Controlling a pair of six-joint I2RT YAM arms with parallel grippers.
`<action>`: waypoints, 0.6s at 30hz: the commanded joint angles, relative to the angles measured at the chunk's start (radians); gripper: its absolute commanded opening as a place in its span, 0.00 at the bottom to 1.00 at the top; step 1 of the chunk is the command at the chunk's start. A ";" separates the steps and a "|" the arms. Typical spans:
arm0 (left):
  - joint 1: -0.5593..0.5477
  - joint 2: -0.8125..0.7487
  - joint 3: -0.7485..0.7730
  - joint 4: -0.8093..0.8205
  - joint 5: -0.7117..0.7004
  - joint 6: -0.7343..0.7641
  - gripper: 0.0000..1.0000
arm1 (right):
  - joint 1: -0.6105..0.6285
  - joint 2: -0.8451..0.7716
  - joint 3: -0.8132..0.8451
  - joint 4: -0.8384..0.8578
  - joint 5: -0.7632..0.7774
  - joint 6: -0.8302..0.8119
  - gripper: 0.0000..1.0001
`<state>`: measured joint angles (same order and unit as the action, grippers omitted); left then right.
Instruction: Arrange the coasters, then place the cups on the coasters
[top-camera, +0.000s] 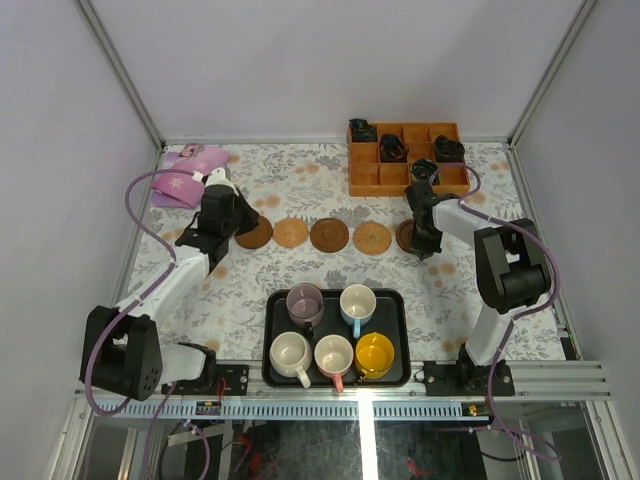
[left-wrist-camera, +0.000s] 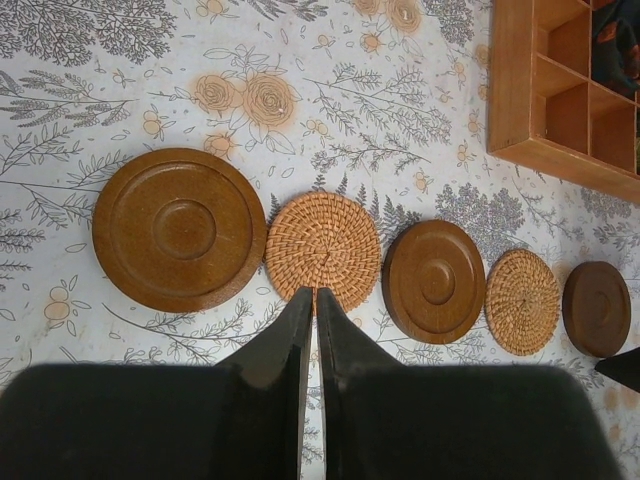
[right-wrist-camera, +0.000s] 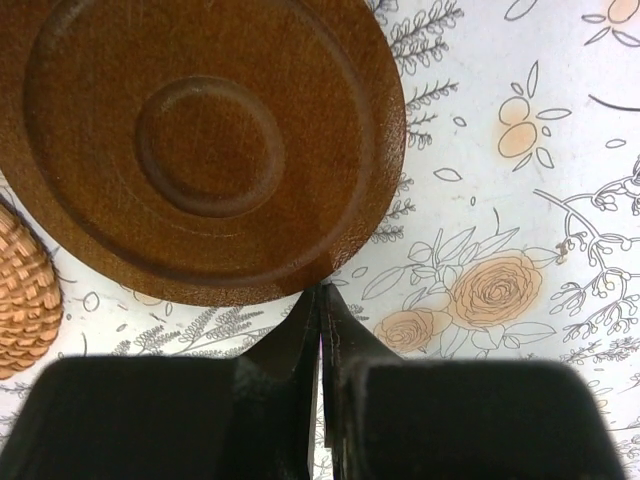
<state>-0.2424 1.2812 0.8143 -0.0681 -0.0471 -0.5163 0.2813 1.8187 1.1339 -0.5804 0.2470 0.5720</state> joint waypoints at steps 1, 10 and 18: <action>-0.003 -0.041 -0.026 0.017 -0.021 0.008 0.04 | 0.001 0.048 0.030 0.031 0.046 0.037 0.00; -0.003 -0.079 -0.056 0.017 -0.037 -0.002 0.05 | 0.002 0.033 0.033 -0.014 0.035 0.026 0.00; -0.003 -0.063 -0.046 0.016 -0.027 0.002 0.05 | 0.052 -0.111 0.007 -0.104 -0.070 -0.047 0.00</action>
<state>-0.2424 1.2175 0.7658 -0.0692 -0.0677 -0.5182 0.2901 1.7927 1.1275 -0.6098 0.2359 0.5705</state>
